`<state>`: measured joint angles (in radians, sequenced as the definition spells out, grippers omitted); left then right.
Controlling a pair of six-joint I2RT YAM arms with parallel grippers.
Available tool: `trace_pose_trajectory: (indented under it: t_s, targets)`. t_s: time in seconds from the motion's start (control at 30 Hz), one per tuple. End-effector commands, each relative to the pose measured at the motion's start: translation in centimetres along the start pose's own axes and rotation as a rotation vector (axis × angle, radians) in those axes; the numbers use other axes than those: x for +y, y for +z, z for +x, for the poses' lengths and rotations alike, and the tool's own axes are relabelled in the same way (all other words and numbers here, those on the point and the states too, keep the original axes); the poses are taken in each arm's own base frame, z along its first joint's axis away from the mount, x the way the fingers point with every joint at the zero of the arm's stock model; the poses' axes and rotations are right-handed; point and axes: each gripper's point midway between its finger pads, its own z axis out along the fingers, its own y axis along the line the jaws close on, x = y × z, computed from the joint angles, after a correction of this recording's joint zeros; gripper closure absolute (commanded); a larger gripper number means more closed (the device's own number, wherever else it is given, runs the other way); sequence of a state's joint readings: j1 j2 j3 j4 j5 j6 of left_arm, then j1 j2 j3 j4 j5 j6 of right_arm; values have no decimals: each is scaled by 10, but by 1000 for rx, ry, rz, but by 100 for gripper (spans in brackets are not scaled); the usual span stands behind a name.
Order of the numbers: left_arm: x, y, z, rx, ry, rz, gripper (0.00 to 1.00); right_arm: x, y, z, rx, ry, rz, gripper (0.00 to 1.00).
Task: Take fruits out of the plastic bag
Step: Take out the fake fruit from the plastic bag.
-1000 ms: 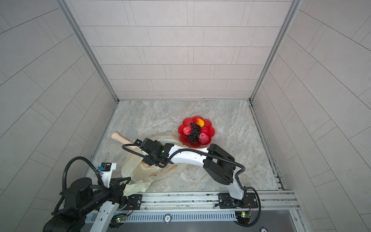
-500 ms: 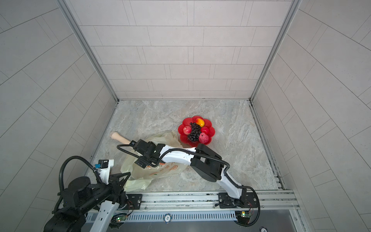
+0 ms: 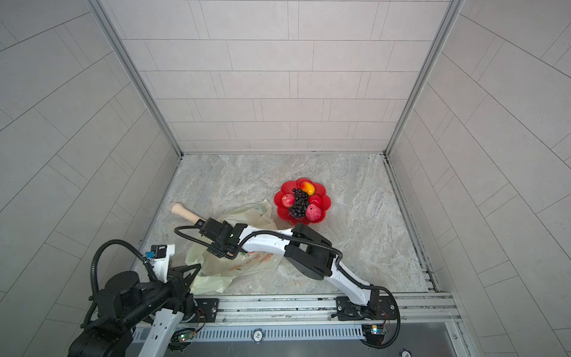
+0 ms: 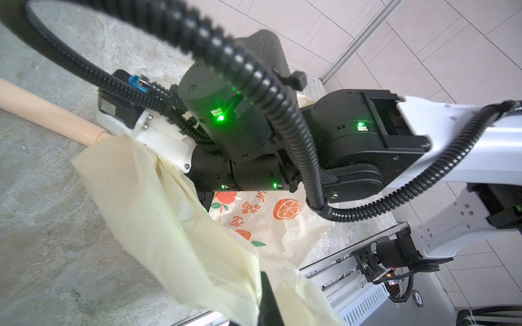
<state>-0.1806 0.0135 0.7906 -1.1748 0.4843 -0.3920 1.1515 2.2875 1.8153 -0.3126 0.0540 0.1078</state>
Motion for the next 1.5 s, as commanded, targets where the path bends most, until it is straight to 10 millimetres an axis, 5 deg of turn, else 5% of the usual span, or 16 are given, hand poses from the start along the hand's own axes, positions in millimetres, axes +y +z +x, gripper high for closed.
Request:
trace_pose_trajectory:
  t_s: [0.0,0.2,0.63,0.87,1.23,1.47]
  targets:
    - [-3,-3,-12,-51,6,4,100,-9,-36,-19,-42,7,14,36]
    - [0,0,-9,-35,-5,-6,100,-14,-73,-24,-91,30,-14,45]
    - [-2,-1,-18,-77,-15,0,100,-5,-143,-15,-171,27,-143,47]
    - [2,1,-31,-104,-25,-39,99,-11,-197,-32,-265,49,-166,47]
    - [12,-3,-33,-151,-52,-88,100,-46,-301,-53,-437,89,-63,48]
    - [18,-6,-30,-159,-66,-120,100,-93,-357,-53,-521,149,143,49]
